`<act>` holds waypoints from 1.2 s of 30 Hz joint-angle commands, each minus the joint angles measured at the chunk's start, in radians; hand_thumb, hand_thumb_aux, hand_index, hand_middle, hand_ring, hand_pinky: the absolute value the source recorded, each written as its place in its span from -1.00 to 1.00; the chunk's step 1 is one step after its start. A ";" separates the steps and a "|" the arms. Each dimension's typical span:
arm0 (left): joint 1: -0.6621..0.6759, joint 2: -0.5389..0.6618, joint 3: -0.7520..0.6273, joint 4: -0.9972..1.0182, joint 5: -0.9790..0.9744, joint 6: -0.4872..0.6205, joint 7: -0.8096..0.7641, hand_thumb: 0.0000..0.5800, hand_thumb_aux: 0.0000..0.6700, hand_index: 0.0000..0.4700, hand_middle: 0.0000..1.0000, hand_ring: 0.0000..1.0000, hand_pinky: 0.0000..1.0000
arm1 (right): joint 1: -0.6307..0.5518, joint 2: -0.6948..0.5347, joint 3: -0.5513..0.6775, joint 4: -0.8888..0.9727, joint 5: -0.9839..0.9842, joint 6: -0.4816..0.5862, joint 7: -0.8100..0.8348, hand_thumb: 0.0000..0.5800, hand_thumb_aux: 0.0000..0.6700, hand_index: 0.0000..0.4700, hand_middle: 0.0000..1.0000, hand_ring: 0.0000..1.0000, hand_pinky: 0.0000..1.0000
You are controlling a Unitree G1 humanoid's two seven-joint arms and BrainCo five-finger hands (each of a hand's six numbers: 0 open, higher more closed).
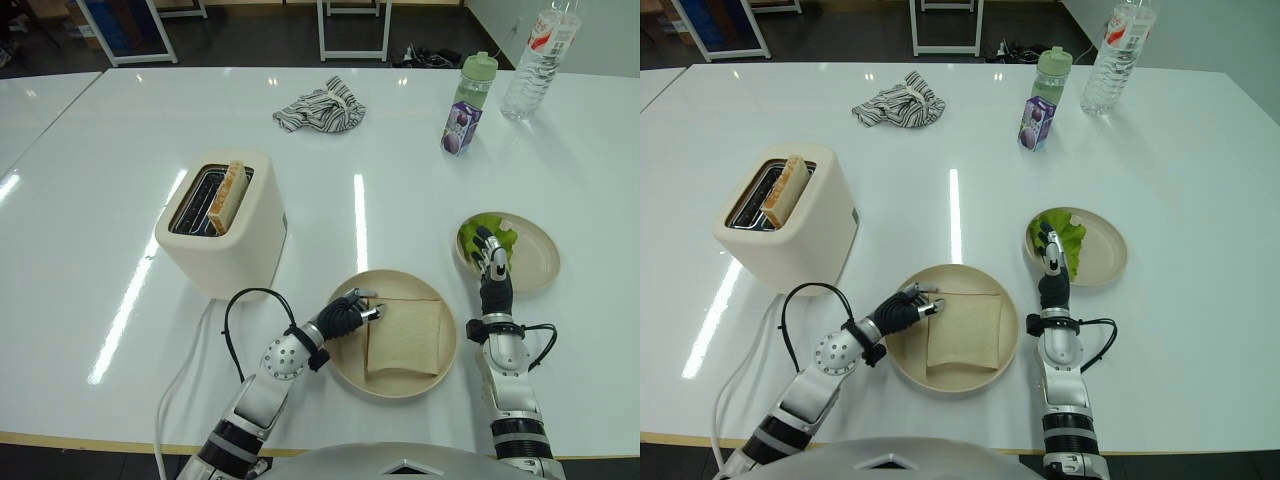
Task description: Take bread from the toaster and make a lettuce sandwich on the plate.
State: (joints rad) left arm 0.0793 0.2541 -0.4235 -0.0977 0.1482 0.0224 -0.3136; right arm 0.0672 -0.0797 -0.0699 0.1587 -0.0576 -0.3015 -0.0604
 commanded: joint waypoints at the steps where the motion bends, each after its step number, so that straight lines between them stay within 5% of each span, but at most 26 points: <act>1: 0.010 0.042 0.009 -0.056 0.070 0.004 0.002 0.73 0.27 0.27 0.92 0.92 0.92 | 0.008 -0.002 -0.004 -0.006 -0.005 0.016 -0.004 -1.00 -1.00 -1.00 -1.00 -1.00 -1.00; 3: 0.012 0.061 0.015 -0.086 0.099 0.004 0.005 0.35 -0.14 -0.14 0.69 0.69 0.69 | 0.009 -0.002 -0.003 -0.008 -0.006 0.017 -0.004 -1.00 -1.00 -1.00 -1.00 -1.00 -1.00; 4: 0.014 0.067 0.018 -0.097 0.115 0.005 0.009 -0.24 -0.58 -0.58 0.31 0.31 0.31 | 0.010 -0.002 -0.002 -0.008 -0.006 0.017 -0.004 -1.00 -1.00 -1.00 -1.00 -1.00 -1.00; 5: 0.015 0.072 0.020 -0.104 0.127 0.006 0.014 -0.24 -0.58 -0.58 0.31 0.31 0.31 | 0.010 -0.002 -0.002 -0.008 -0.006 0.017 -0.004 -1.00 -1.00 -1.00 -1.00 -1.00 -1.00; 6: 0.015 0.082 0.024 -0.116 0.151 0.008 0.022 -1.00 -1.00 -1.00 -0.88 -0.88 -0.88 | 0.009 -0.003 -0.002 -0.008 -0.006 0.018 -0.003 -1.00 -1.00 -1.00 -1.00 -1.00 -1.00; 7: 0.015 0.093 0.028 -0.130 0.182 0.012 0.034 -1.00 -1.00 -1.00 -1.00 -1.00 -1.00 | 0.010 -0.003 -0.002 -0.009 -0.006 0.018 -0.003 -1.00 -1.00 -1.00 -1.00 -1.00 -1.00; 18: 0.066 0.096 0.212 -0.382 0.119 0.093 0.034 -1.00 -1.00 -1.00 -1.00 -1.00 -1.00 | 0.015 -0.008 -0.002 -0.022 -0.010 0.022 -0.003 -1.00 -1.00 -1.00 -1.00 -1.00 -1.00; 29: -0.027 -0.133 0.339 0.008 -0.203 -0.188 0.085 -1.00 -1.00 -1.00 -1.00 -1.00 -1.00 | -0.061 -0.276 -0.053 -0.191 -0.617 -0.009 -0.314 -1.00 -1.00 -1.00 -1.00 -1.00 -1.00; 36: -0.029 -0.173 0.312 0.101 -0.216 -0.274 0.056 -1.00 -1.00 -1.00 -1.00 -1.00 -1.00 | -0.227 -0.482 0.005 0.123 -0.759 0.066 -0.329 -1.00 -1.00 -1.00 -1.00 -1.00 -1.00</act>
State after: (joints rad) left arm 0.0566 0.0882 -0.1043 -0.0198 -0.0645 -0.2372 -0.2538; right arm -0.1067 -0.4981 -0.1072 0.1735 -0.7552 -0.2761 -0.4026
